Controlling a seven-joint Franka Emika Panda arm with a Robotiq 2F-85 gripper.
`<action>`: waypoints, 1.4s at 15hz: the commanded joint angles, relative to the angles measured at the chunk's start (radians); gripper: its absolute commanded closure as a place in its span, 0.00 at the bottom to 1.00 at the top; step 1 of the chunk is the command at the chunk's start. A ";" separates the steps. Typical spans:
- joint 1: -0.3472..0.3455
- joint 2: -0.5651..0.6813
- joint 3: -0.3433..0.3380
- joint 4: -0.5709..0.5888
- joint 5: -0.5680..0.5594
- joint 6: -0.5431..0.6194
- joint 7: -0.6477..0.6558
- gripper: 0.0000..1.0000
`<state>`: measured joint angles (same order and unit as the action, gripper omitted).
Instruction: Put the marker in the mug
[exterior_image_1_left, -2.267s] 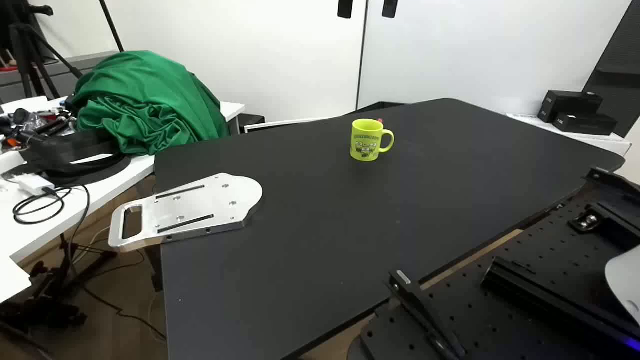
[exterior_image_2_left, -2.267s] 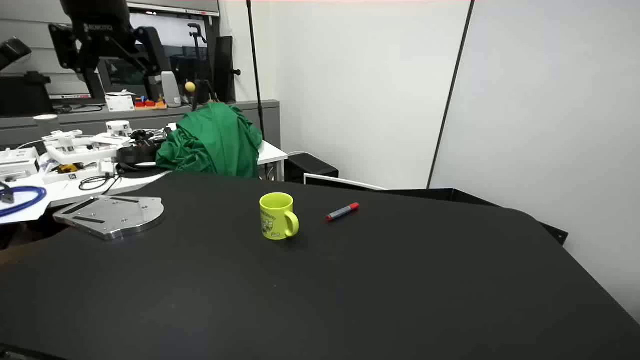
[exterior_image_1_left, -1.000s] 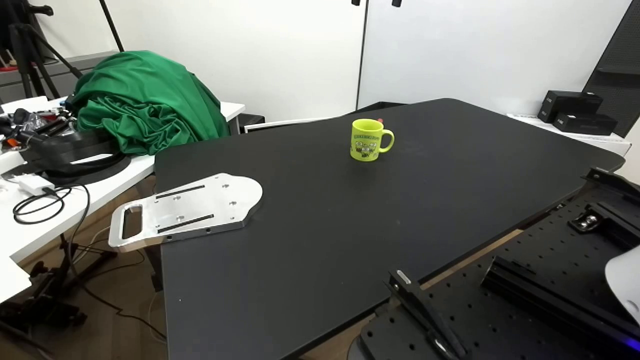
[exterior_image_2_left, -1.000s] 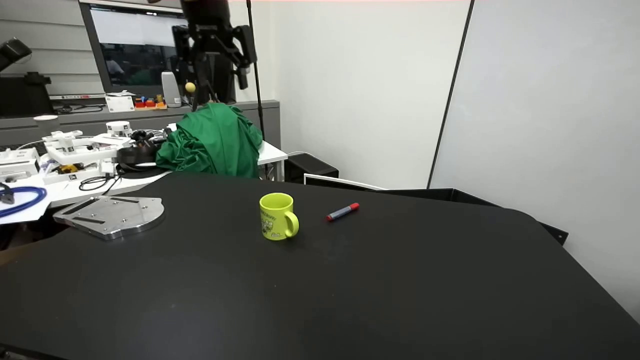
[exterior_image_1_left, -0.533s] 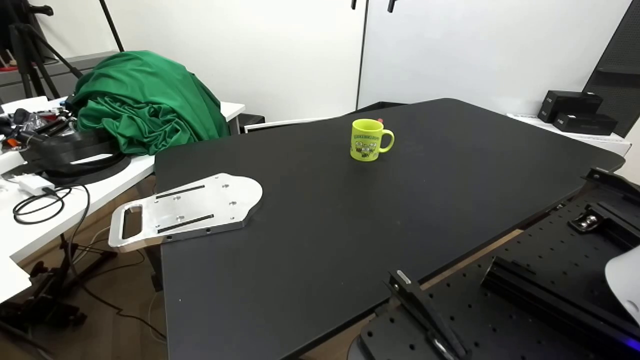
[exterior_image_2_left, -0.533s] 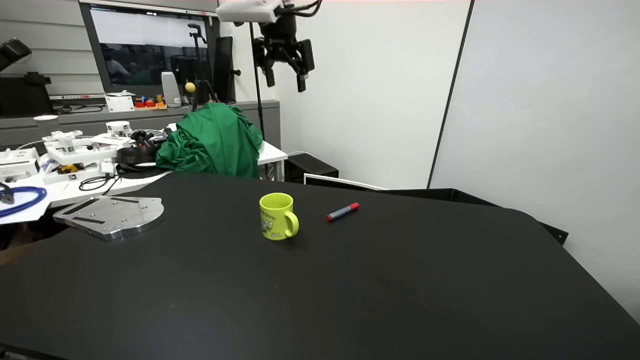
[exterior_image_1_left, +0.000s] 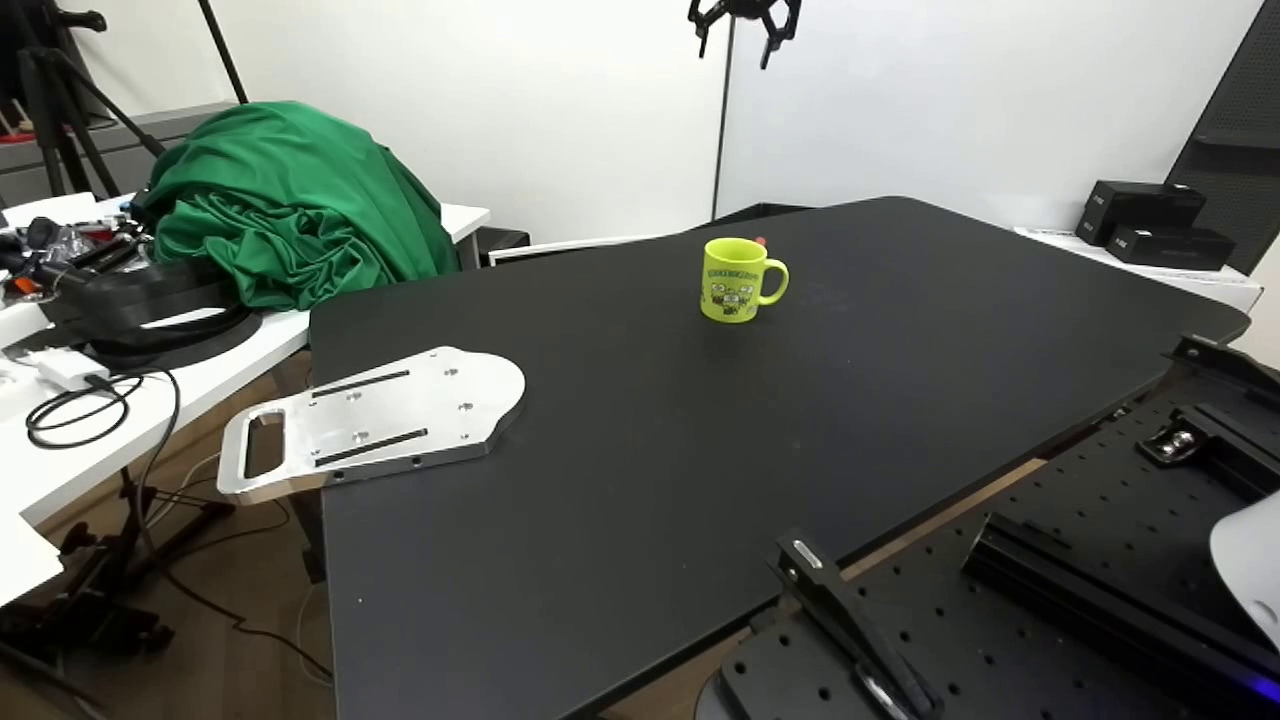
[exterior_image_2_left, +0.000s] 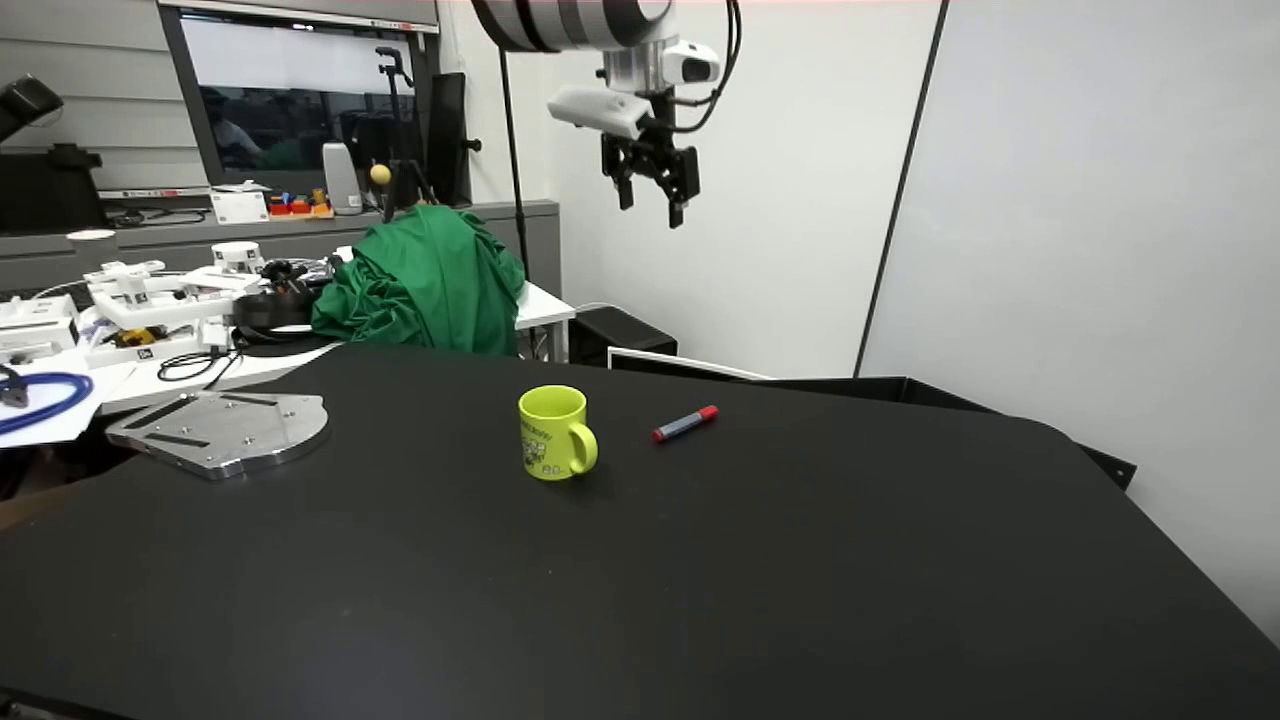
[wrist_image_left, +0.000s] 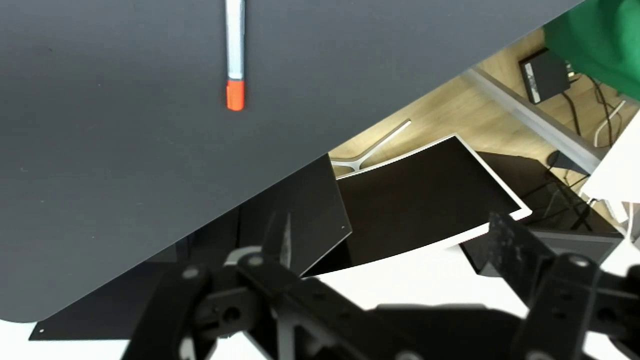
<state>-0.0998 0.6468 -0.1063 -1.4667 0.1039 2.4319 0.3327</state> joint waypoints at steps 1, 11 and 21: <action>-0.021 0.204 -0.036 0.206 0.012 -0.034 0.052 0.00; -0.042 0.384 -0.055 0.297 0.004 -0.046 0.020 0.00; -0.031 0.482 -0.112 0.321 0.009 -0.122 0.187 0.00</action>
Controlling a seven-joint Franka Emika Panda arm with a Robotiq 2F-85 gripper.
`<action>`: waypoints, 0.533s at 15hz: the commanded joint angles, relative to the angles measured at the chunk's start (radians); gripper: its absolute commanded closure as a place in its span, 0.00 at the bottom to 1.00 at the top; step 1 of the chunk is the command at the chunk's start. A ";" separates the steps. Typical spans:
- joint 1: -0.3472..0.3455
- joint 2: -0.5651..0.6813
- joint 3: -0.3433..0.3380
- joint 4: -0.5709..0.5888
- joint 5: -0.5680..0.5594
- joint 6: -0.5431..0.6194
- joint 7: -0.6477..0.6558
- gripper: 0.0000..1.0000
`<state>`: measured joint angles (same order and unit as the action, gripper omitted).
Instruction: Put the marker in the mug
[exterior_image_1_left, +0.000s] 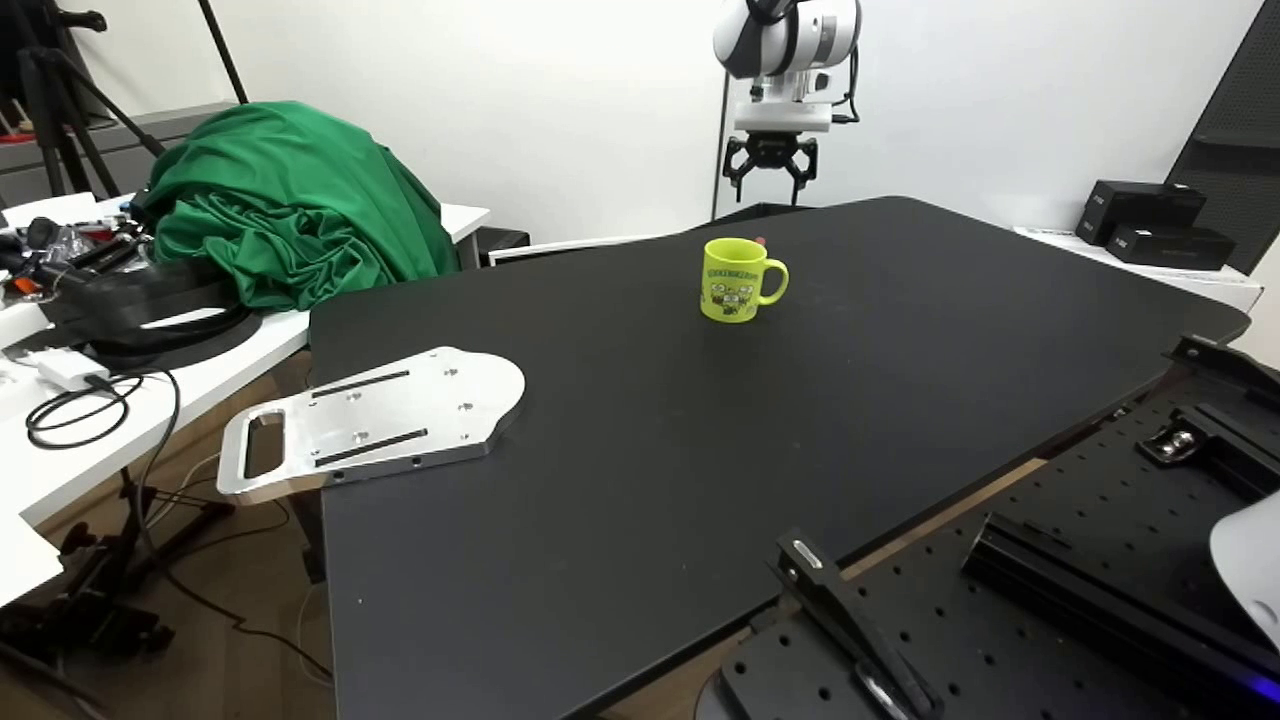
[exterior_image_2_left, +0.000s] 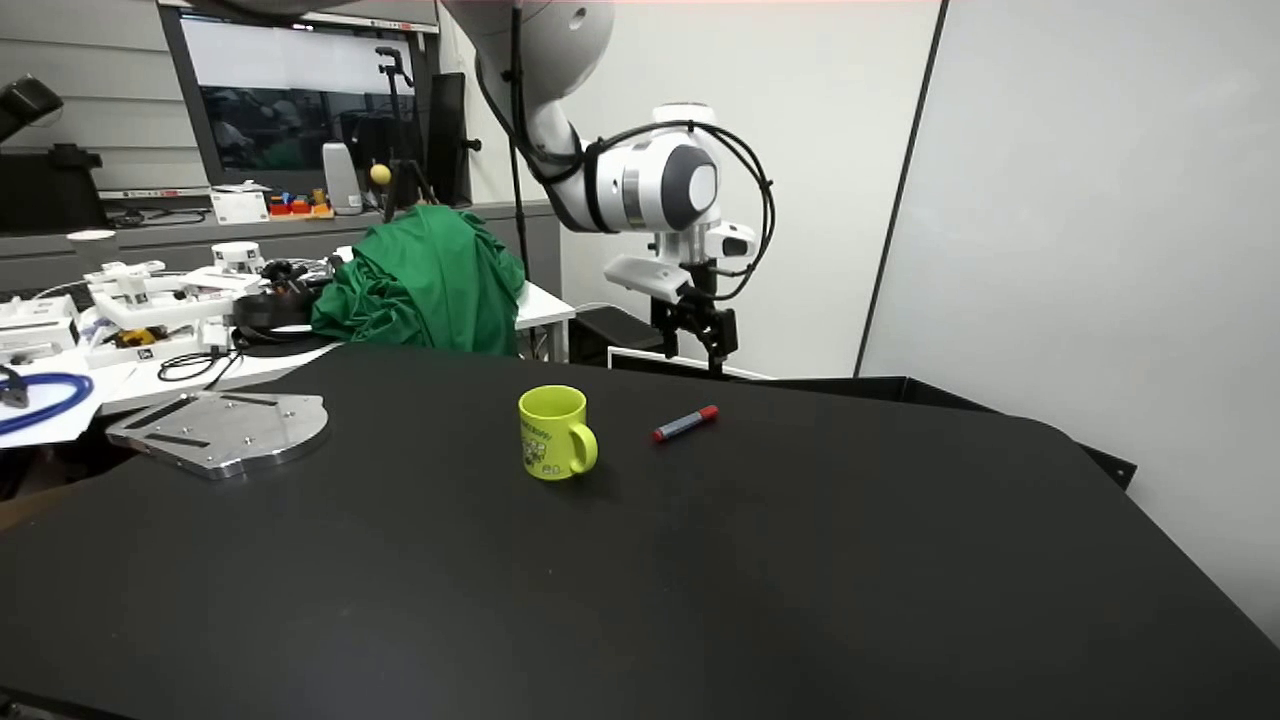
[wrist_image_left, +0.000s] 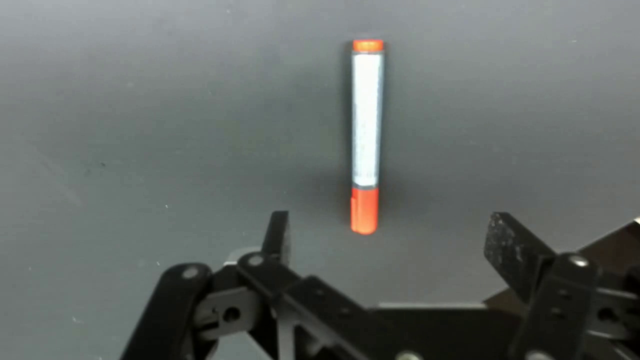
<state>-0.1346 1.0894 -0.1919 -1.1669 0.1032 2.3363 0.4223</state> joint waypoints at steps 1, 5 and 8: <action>0.004 0.054 -0.035 0.021 0.011 -0.034 0.125 0.00; 0.002 0.093 -0.047 0.018 0.014 -0.054 0.168 0.00; 0.001 0.112 -0.040 0.022 0.020 -0.064 0.168 0.00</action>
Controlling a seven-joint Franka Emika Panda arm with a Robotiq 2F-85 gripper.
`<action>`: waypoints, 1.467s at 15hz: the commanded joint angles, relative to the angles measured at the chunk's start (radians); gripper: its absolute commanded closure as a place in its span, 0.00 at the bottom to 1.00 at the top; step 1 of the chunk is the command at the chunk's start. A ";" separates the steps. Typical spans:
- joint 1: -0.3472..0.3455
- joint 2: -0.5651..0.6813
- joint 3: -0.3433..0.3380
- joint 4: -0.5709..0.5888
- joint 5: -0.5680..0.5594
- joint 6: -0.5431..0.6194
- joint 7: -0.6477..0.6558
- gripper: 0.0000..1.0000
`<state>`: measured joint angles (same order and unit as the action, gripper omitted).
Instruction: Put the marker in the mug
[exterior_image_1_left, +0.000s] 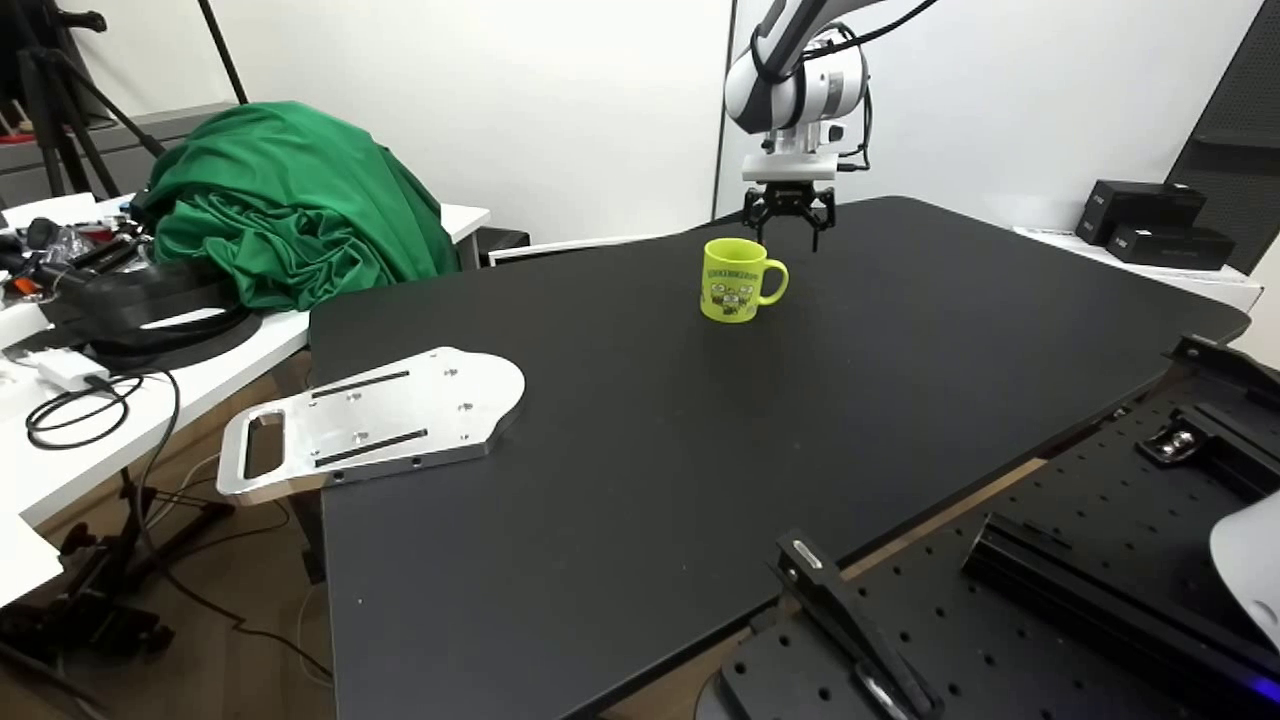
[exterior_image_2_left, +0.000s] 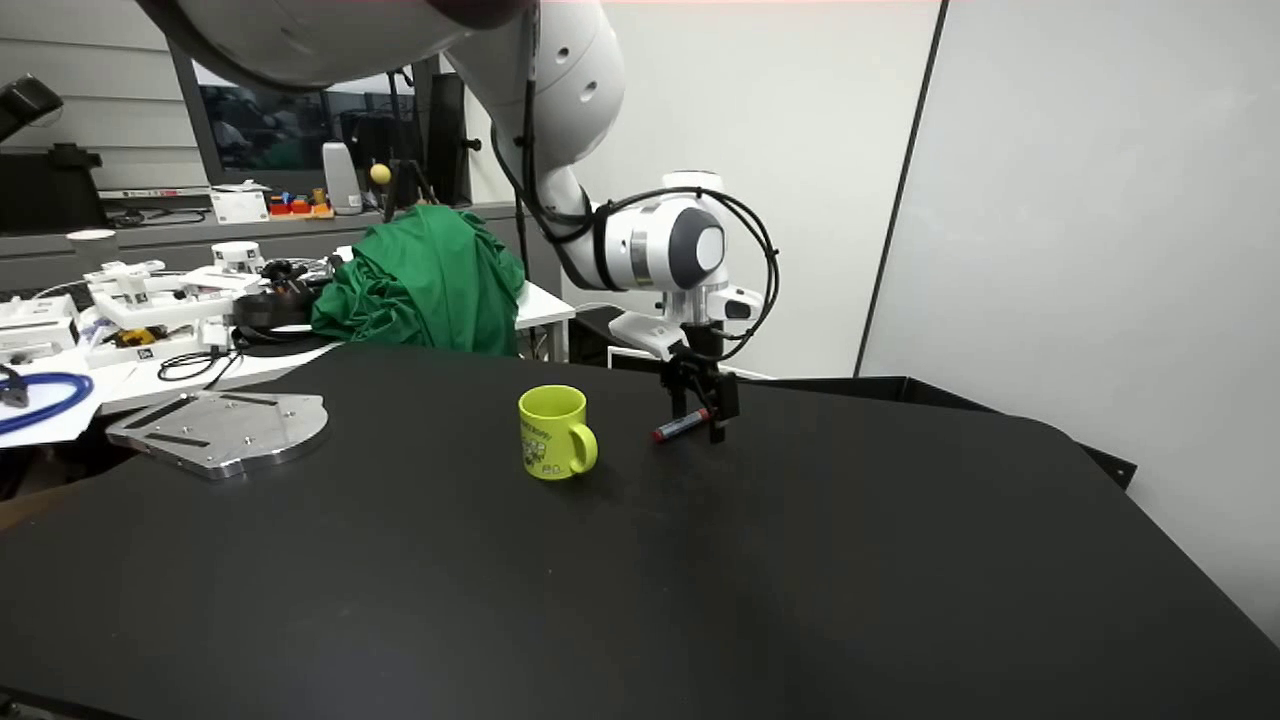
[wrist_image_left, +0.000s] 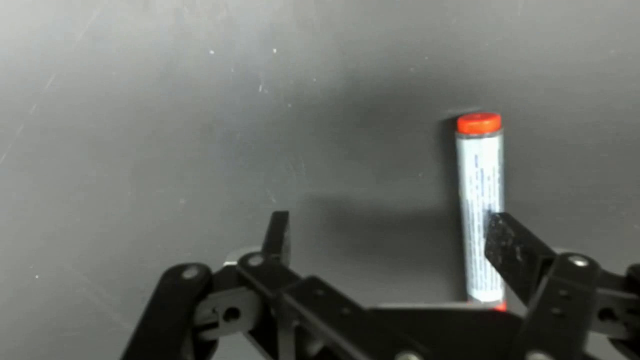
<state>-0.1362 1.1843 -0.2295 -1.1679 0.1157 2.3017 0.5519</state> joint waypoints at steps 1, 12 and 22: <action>0.004 0.022 -0.002 0.025 0.007 -0.028 0.038 0.00; 0.014 0.045 0.007 0.031 0.010 -0.034 0.039 0.00; 0.022 0.051 0.010 0.045 0.012 -0.038 0.046 0.74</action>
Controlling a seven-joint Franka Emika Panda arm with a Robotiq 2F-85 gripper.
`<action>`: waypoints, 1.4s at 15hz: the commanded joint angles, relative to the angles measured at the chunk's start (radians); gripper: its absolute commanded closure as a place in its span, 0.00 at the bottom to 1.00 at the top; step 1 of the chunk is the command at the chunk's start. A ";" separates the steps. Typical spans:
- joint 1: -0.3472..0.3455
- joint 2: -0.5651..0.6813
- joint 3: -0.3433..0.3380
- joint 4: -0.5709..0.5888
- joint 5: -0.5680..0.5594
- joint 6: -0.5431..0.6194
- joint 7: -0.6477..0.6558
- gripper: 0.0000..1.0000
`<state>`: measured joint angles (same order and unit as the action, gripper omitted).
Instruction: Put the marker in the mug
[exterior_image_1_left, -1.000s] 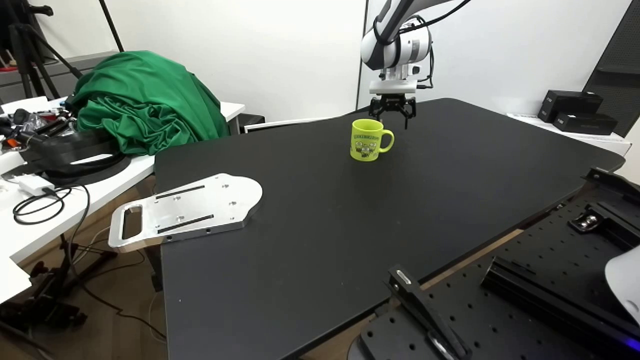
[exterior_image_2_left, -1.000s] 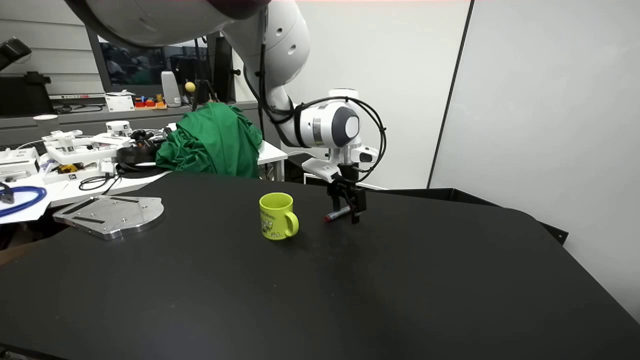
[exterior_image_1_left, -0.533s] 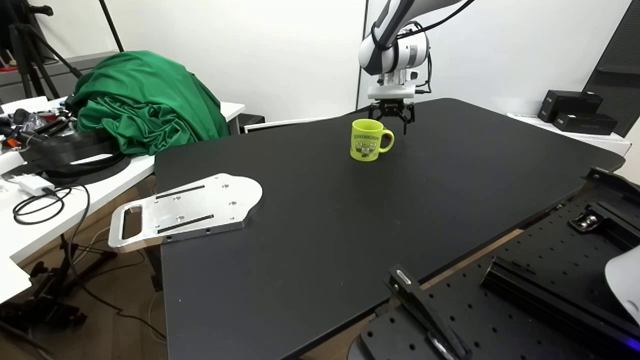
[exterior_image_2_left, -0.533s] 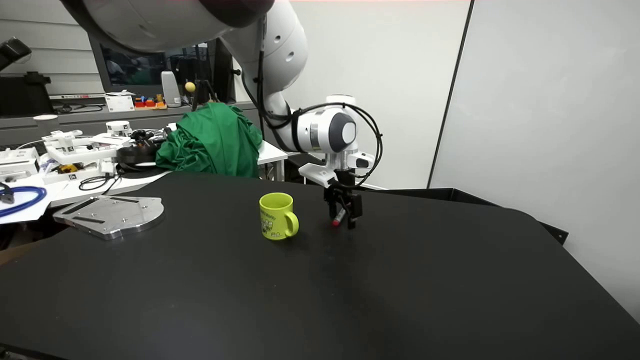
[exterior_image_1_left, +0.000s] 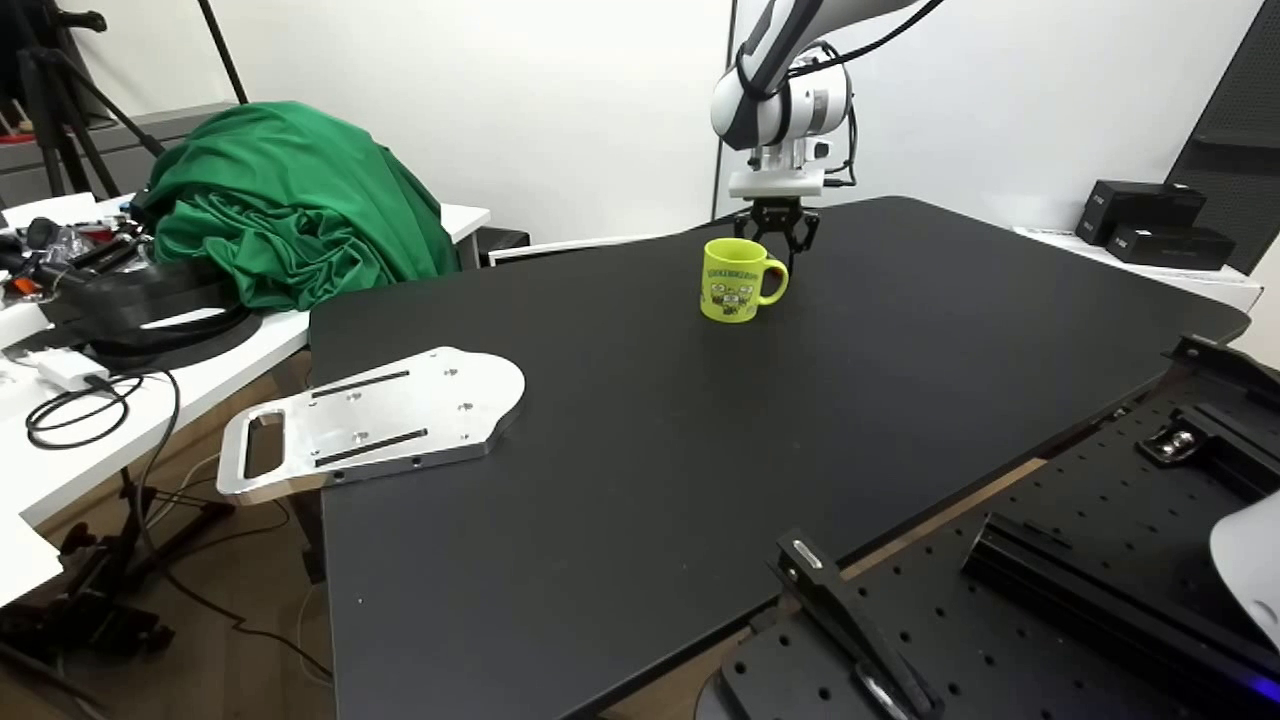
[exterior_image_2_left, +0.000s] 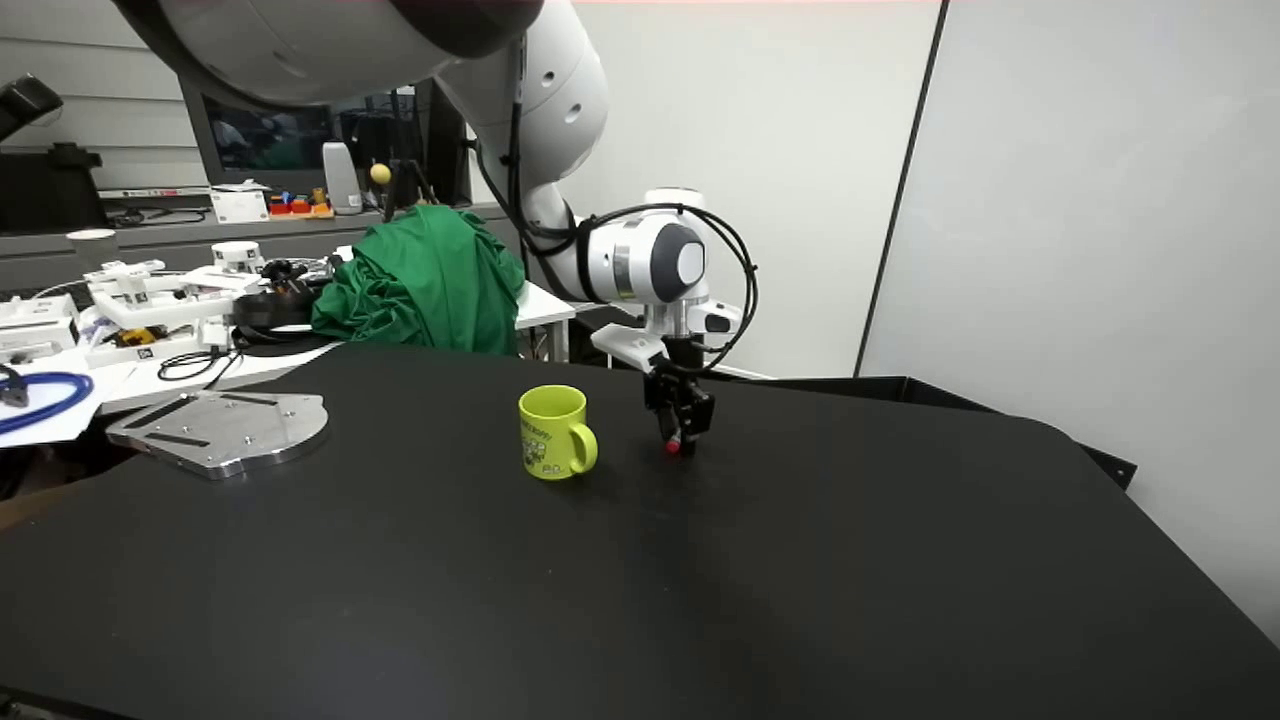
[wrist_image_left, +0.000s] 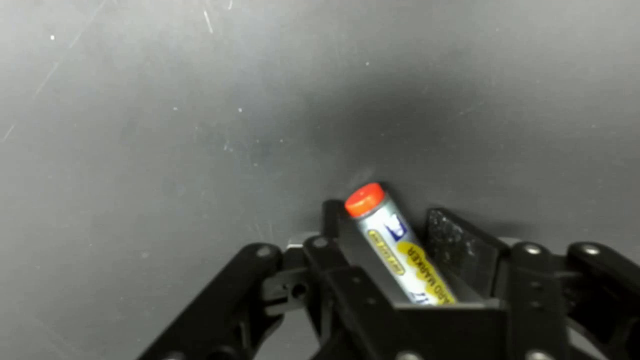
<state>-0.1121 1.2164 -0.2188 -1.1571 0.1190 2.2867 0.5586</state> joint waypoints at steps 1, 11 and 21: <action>-0.004 0.020 0.001 0.040 0.011 -0.031 0.043 0.80; -0.020 0.018 0.027 0.209 0.031 -0.262 0.123 0.94; -0.111 0.084 0.126 0.556 0.204 -0.932 0.205 0.94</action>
<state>-0.1894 1.2396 -0.1248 -0.7511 0.2734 1.4737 0.6879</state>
